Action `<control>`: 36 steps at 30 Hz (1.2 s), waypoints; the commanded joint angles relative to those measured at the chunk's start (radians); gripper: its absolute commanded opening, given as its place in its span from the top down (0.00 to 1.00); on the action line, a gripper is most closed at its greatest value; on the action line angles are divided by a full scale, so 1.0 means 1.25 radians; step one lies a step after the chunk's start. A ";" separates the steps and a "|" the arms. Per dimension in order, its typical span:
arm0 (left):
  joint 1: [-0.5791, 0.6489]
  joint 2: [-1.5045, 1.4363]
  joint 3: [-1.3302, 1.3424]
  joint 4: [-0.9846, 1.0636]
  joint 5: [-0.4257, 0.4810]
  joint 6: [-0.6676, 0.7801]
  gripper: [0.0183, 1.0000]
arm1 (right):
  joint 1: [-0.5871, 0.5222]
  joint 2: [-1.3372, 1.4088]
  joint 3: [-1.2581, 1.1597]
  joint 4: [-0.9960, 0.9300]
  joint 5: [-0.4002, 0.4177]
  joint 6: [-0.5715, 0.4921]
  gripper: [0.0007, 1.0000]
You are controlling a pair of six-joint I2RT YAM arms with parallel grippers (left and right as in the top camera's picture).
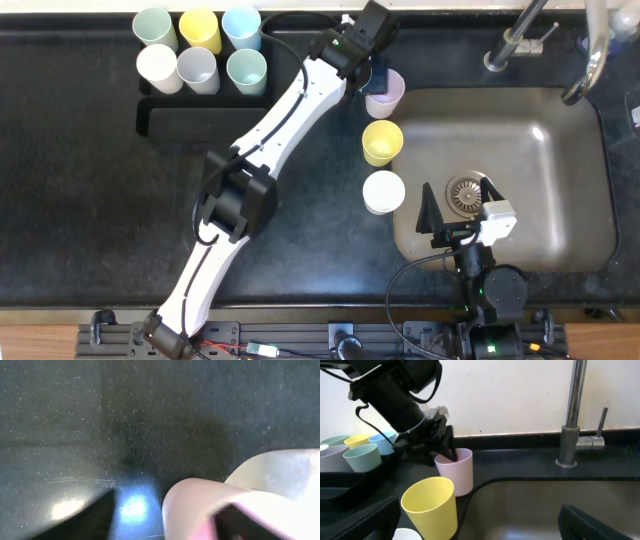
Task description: Store Cups
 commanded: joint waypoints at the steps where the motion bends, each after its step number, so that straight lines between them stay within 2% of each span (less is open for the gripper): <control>1: -0.001 0.007 0.028 -0.001 -0.012 -0.008 0.89 | -0.004 -0.008 -0.010 0.004 0.006 -0.002 0.00; 5: -0.004 -0.020 0.027 -0.027 -0.017 -0.008 0.98 | -0.004 -0.008 -0.010 0.004 0.006 -0.002 0.00; 12: 0.025 -0.188 0.026 -0.081 -0.130 0.046 0.98 | -0.004 -0.008 -0.010 0.004 0.006 -0.002 0.01; 18: 0.142 -0.375 -0.020 -0.177 -0.217 0.121 0.98 | -0.004 -0.008 -0.010 0.004 0.006 -0.002 0.00; 21: 0.223 -0.464 -0.089 -0.192 -0.222 0.177 0.98 | -0.004 -0.008 -0.010 0.004 0.006 -0.002 0.00; 26: 0.372 -0.600 -0.281 -0.165 -0.196 0.247 0.98 | -0.004 -0.008 -0.010 0.004 0.006 -0.002 0.00; 32: 0.541 -0.669 -0.519 -0.067 -0.046 0.388 0.98 | -0.004 -0.008 -0.010 0.004 0.006 -0.002 0.00; 36: 0.612 -0.663 -0.632 0.003 0.005 0.438 0.98 | -0.004 -0.008 -0.010 0.004 0.006 -0.002 0.00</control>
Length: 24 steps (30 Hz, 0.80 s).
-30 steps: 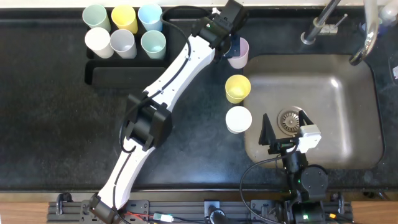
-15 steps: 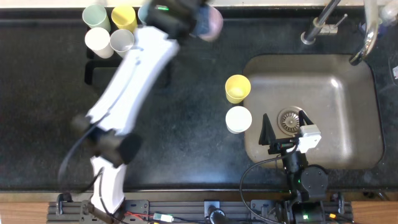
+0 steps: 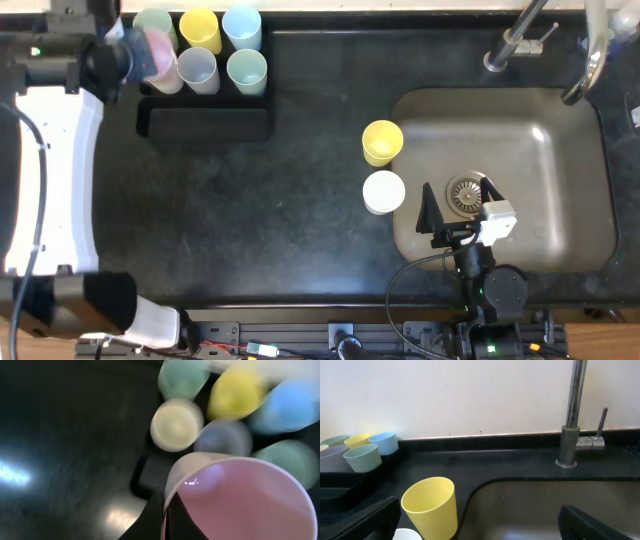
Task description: Store Cups
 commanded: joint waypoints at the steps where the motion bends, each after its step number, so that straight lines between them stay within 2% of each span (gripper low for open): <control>1: 0.064 -0.003 -0.096 0.054 0.096 0.100 0.98 | -0.004 -0.008 -0.010 0.005 0.006 -0.002 0.00; 6: 0.102 0.015 -0.150 0.091 0.108 0.121 0.98 | -0.004 -0.008 -0.010 0.005 0.006 -0.003 0.00; 24: 0.110 0.151 -0.155 0.166 0.117 0.139 0.97 | -0.004 -0.008 -0.010 0.005 0.006 -0.003 0.00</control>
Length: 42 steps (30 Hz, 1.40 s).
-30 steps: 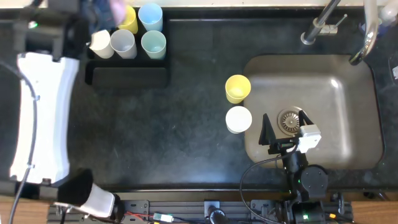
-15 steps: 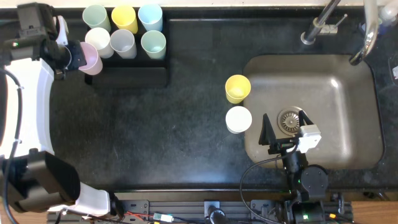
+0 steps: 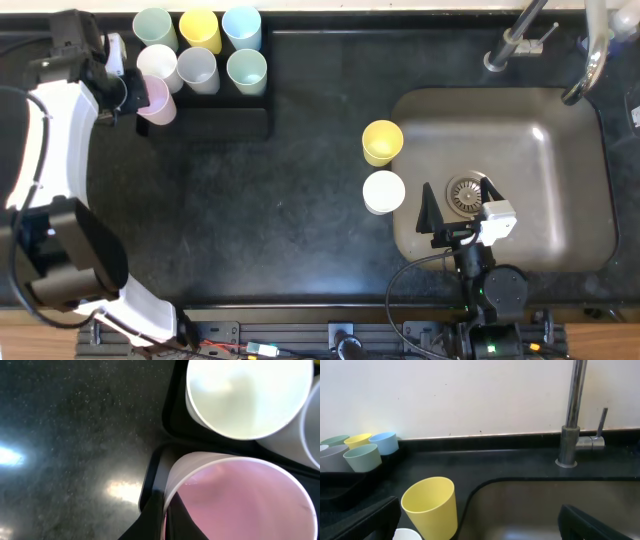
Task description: Store Cups
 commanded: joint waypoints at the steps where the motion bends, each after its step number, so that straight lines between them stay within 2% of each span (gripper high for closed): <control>1: 0.009 0.031 -0.002 0.012 0.013 0.017 0.96 | -0.004 -0.008 -0.010 0.005 0.006 -0.003 0.00; 8: 0.009 0.078 -0.002 0.023 0.014 0.013 0.94 | -0.004 -0.008 -0.010 0.005 0.006 -0.003 0.00; 12: 0.009 0.080 -0.002 0.029 0.013 0.011 0.87 | -0.004 -0.008 -0.010 0.005 0.006 -0.003 0.00; 17: 0.009 0.071 0.001 0.026 0.013 0.010 0.67 | -0.004 -0.008 -0.010 0.005 0.006 -0.003 0.00; 24: -0.046 -0.074 0.089 -0.081 -0.033 -0.077 0.24 | -0.004 -0.008 -0.010 0.005 0.006 -0.003 0.00; 26: -0.093 -0.097 0.165 -0.131 -0.049 -0.110 0.16 | -0.004 -0.008 -0.010 0.005 0.006 -0.003 0.00; 28: -0.172 -0.087 0.274 -0.186 -0.095 -0.154 0.09 | -0.004 -0.008 -0.010 0.005 0.006 -0.003 0.00; 32: -0.346 0.004 0.477 -0.259 -0.155 -0.251 0.07 | -0.004 -0.008 -0.010 0.005 0.006 -0.003 0.00; 36: -0.501 0.128 0.625 -0.323 -0.139 -0.359 0.07 | -0.004 -0.008 -0.010 0.005 0.006 -0.003 0.00; 42: -0.669 0.276 0.690 -0.350 -0.045 -0.407 0.07 | -0.004 -0.008 -0.010 0.005 0.006 -0.003 0.00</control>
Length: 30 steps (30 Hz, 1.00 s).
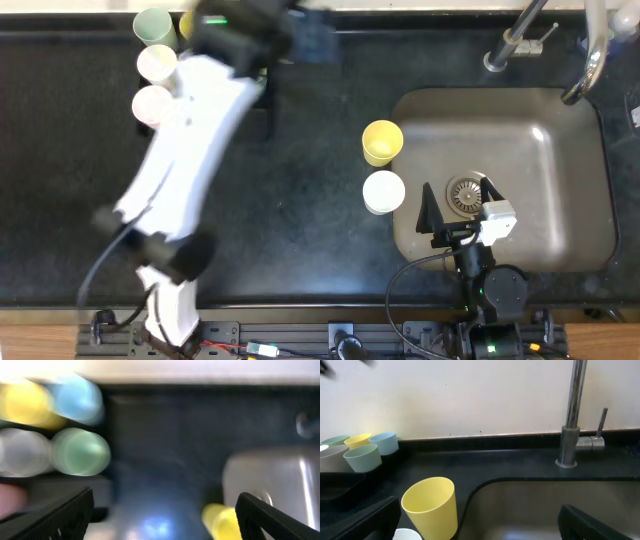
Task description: Store Cups
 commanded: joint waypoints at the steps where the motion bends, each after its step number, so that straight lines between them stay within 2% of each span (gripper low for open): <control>1: -0.085 0.104 0.013 -0.026 0.062 -0.078 0.07 | -0.004 -0.008 -0.010 0.004 0.006 -0.002 0.00; 6: -0.118 0.170 0.013 -0.048 0.142 -0.078 0.08 | -0.004 -0.008 -0.010 0.004 0.006 -0.002 0.00; 15: -0.128 0.185 0.012 -0.098 0.155 -0.079 0.08 | -0.004 -0.008 -0.010 0.004 0.006 -0.002 0.00; 23: -0.137 0.185 -0.060 -0.100 0.166 -0.127 0.07 | -0.004 -0.008 -0.010 0.004 0.006 -0.002 0.00; 30: -0.139 0.185 -0.164 0.021 0.162 -0.141 0.10 | -0.004 -0.008 -0.010 0.004 0.006 -0.002 0.00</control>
